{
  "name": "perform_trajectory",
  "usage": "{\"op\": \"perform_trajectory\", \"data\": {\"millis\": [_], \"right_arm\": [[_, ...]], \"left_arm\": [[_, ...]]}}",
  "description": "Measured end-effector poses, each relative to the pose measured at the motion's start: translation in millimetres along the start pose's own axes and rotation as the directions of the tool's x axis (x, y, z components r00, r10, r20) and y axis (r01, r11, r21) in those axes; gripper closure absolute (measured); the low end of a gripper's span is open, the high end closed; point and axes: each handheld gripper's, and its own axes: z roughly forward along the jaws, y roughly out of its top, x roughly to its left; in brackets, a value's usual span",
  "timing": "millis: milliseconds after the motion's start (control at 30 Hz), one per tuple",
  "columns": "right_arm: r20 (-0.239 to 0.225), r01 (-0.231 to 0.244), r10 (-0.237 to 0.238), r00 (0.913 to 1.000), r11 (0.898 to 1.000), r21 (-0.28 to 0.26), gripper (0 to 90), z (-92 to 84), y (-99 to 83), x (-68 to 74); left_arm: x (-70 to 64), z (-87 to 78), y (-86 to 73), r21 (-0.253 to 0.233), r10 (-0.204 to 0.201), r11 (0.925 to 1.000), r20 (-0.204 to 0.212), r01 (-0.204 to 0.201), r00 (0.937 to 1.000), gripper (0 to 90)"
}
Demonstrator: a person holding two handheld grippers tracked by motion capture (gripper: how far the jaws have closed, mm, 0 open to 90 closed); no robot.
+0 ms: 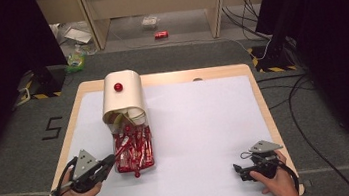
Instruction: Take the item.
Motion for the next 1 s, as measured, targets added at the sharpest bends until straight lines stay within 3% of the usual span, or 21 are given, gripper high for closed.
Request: {"op": "perform_trajectory", "data": {"millis": [600, 1000], "right_arm": [[0.000, 0.000, 0.000, 1.0000, 1.000, 0.000, 0.7, 0.0, 0.0, 0.1], [-0.001, -0.001, 0.001, 1.0000, 1.000, 0.001, 0.6, 0.0, 0.1, 0.0]], "left_arm": [[21.2, -29.1, -10.0, -0.027, -0.043, 0.9988, -0.067, 0.041, 0.9968, 87.8], [30.8, -32.7, -14.1, -0.028, -0.057, 0.9981, -0.103, 0.054, 0.9930, 87.7]]}}
